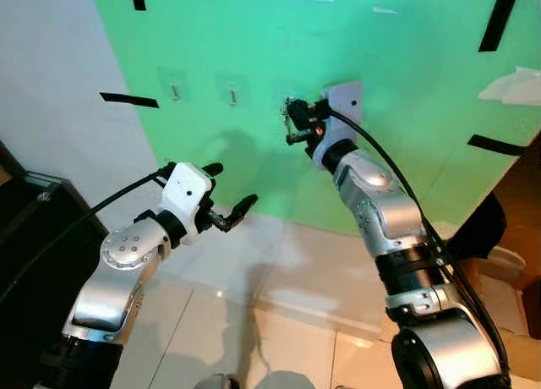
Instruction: Hang keys on a hook
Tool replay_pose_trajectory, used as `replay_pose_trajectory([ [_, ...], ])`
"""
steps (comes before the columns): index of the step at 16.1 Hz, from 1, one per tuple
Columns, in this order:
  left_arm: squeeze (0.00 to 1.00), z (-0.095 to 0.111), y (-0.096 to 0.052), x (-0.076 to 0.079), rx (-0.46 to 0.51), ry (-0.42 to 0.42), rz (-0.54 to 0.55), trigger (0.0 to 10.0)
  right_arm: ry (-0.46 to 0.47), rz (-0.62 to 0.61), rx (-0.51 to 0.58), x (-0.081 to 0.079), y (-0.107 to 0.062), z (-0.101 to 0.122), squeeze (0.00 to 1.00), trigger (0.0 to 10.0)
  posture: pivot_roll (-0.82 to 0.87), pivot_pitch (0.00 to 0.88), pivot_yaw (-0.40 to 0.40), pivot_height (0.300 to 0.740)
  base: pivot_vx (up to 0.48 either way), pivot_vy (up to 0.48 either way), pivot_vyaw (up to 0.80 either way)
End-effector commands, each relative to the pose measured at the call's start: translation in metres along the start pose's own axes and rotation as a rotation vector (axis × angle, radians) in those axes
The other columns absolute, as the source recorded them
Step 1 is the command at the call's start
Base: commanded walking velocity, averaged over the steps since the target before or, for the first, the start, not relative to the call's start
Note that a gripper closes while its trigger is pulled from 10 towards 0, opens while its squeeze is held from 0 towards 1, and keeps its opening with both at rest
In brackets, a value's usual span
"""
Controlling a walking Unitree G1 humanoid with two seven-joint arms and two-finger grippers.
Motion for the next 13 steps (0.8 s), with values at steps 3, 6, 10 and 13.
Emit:
replay_pose_trajectory([
  [3,0.00,0.002,0.000,0.001,-0.009,0.013,-0.015,10.0,-0.026,-0.102,-0.046,0.015,0.005,-0.001,0.00,10.0,-0.03,0.000,0.052,0.740,0.000,0.000,0.00],
  [6,0.00,0.002,0.001,0.002,-0.011,0.013,-0.024,10.0,-0.077,-0.065,-0.073,0.012,0.002,-0.007,0.00,10.0,-0.03,0.000,0.055,0.740,0.000,0.000,0.00],
  [10,0.00,0.002,0.002,0.003,-0.006,0.014,-0.030,10.0,-0.112,0.034,-0.114,-0.004,-0.005,-0.020,0.00,10.0,-0.04,0.000,0.054,0.740,0.000,0.000,0.00],
  [13,0.00,0.003,0.003,0.002,-0.002,0.016,-0.025,10.0,-0.114,0.046,-0.121,-0.007,-0.006,-0.022,0.00,10.0,-0.04,0.000,0.053,0.740,0.000,0.000,0.00],
])
Point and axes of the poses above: a point about 5 cm out from each wrist's last joint towards the gripper, its own y axis pointing out of the wrist towards the gripper, its own z axis along the axis of the wrist's last joint, x = y × z, the point moved 2 cm from there along y, pointing out of the wrist towards the gripper, and after that the axes turned 4 degrees about -y, right-handed, at the moved point
